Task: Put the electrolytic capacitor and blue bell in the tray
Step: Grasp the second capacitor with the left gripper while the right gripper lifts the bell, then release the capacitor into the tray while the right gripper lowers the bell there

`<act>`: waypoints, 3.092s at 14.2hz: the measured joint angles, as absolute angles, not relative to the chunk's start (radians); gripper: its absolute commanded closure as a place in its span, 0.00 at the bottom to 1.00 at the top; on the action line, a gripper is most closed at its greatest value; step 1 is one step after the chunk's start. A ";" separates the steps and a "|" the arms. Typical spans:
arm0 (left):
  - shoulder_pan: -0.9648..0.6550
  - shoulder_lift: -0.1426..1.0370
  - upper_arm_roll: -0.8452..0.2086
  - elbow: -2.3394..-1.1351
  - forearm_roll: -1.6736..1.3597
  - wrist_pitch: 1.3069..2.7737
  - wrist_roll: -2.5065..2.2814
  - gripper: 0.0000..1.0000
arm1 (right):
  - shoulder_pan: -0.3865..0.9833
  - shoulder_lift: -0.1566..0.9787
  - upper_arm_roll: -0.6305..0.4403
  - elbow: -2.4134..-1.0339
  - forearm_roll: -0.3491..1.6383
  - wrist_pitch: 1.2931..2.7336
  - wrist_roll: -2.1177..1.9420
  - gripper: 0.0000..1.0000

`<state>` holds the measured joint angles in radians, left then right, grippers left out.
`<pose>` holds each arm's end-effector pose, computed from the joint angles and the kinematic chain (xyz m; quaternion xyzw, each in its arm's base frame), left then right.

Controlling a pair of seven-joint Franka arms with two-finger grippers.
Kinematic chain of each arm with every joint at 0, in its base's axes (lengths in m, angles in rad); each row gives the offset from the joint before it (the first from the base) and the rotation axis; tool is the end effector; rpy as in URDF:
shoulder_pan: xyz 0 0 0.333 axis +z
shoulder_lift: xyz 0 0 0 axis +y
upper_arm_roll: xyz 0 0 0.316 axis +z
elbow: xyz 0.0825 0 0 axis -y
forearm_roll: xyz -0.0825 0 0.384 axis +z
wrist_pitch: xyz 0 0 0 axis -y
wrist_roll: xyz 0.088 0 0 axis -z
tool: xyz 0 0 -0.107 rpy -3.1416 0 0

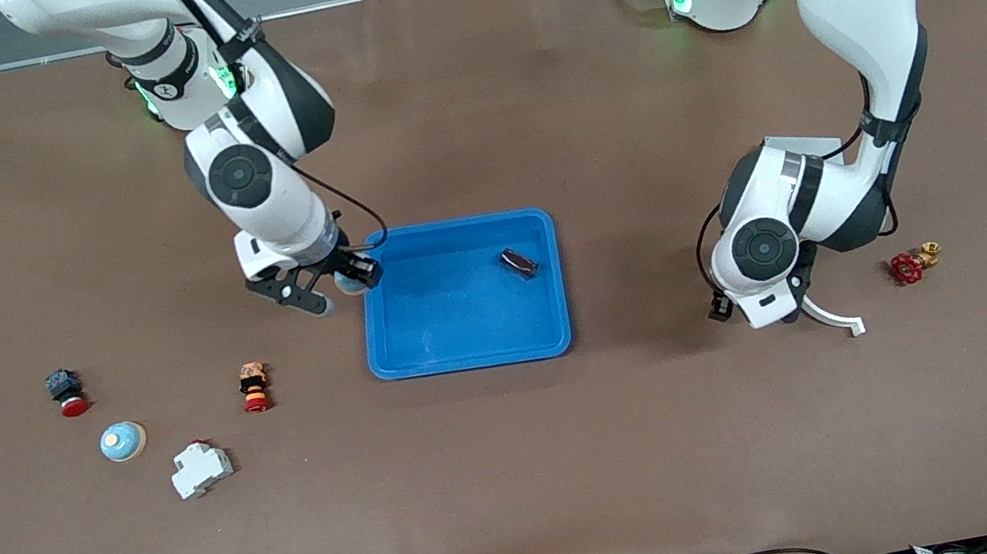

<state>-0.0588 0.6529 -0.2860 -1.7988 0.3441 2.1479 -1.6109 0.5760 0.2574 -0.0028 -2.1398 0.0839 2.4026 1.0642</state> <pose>0.5932 -0.1896 0.1756 -0.8520 -0.5055 0.0390 0.1309 0.4783 0.3095 0.2845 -0.9617 0.2728 0.0186 0.0211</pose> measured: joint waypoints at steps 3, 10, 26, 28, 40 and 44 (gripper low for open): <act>-0.045 0.653 -0.286 -1.799 0.351 2.150 -1.609 0.26 | 0.633 0.285 -0.003 -2.136 0.084 2.405 1.165 1.00; -0.040 0.651 -0.287 -1.797 0.351 2.155 -1.609 1.00 | 0.693 0.415 -0.003 -2.010 0.084 2.413 1.331 1.00; -0.260 0.678 -0.380 -1.556 0.268 2.167 -1.784 1.00 | 0.716 0.600 -0.015 -1.889 0.083 2.491 1.389 1.00; -0.286 0.721 -0.380 -1.492 0.268 2.188 -1.822 1.00 | 0.716 0.600 -0.016 -1.888 0.083 2.491 1.389 0.67; -0.452 0.854 -0.333 -1.445 0.268 2.397 -2.020 0.87 | 0.712 0.603 -0.027 -1.834 0.023 2.405 1.377 0.00; -0.472 0.875 -0.315 -1.445 0.268 2.396 -2.086 0.00 | 0.679 0.578 -0.043 -1.741 0.005 2.241 1.250 0.00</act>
<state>-0.4725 0.8749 -0.3150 -1.4446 0.2679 2.3963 -2.0864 0.6793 0.5779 -0.0435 -1.7411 0.0046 2.2407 1.2497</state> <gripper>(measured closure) 0.621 0.000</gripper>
